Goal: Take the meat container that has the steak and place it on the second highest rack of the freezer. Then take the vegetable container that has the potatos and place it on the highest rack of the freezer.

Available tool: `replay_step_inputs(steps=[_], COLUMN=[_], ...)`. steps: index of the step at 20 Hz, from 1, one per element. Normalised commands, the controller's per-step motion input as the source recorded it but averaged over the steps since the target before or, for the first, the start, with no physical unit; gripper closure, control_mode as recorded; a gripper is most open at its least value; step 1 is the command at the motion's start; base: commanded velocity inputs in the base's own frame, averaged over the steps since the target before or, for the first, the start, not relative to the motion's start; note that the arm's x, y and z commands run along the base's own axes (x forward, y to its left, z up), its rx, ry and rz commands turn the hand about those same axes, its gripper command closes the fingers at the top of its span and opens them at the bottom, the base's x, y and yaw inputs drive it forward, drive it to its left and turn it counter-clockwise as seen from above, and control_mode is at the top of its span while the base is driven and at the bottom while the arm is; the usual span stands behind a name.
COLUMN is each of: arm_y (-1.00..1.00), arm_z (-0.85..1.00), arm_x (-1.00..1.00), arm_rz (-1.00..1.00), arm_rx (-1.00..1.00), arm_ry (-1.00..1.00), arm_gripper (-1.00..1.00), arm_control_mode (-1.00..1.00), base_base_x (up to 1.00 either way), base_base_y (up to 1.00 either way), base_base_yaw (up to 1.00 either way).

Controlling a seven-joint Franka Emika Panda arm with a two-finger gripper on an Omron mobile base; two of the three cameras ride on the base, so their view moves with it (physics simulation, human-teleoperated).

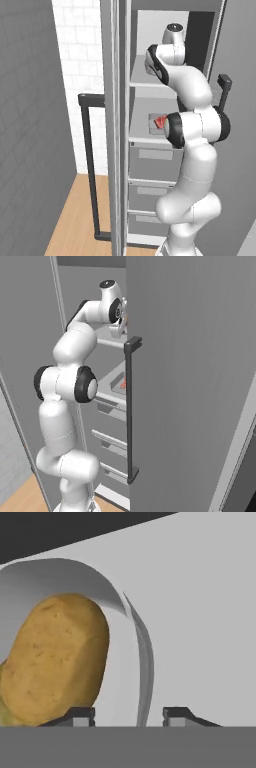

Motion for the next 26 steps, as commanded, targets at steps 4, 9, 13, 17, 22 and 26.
replay_step_inputs(steps=[4,9,13,17,22,26], arm_y=[0.02,0.09,0.16,0.0,0.0,0.02], arm_z=[0.03,0.02,-0.17,0.26,0.35,0.0], arm_x=[-0.54,-1.0,-1.0,-1.0,-1.0,-1.0], arm_rz=[0.0,-0.01,0.0,0.0,0.0,0.0], arm_rx=[-0.01,-0.02,-0.02,0.0,0.0,-0.01], arm_ry=[-0.21,-0.33,-0.28,-0.24,-0.02,0.15], arm_gripper=[-1.0,-1.0,-1.0,-1.0,-1.0,-1.0], arm_control_mode=[-1.0,-1.0,-1.0,-1.0,-1.0,-1.0], base_base_x=[0.0,0.0,0.0,0.0,0.0,0.0], base_base_y=[0.0,0.0,0.0,0.0,0.0,0.0], base_base_yaw=[0.0,0.0,0.0,0.0,0.0,0.0])
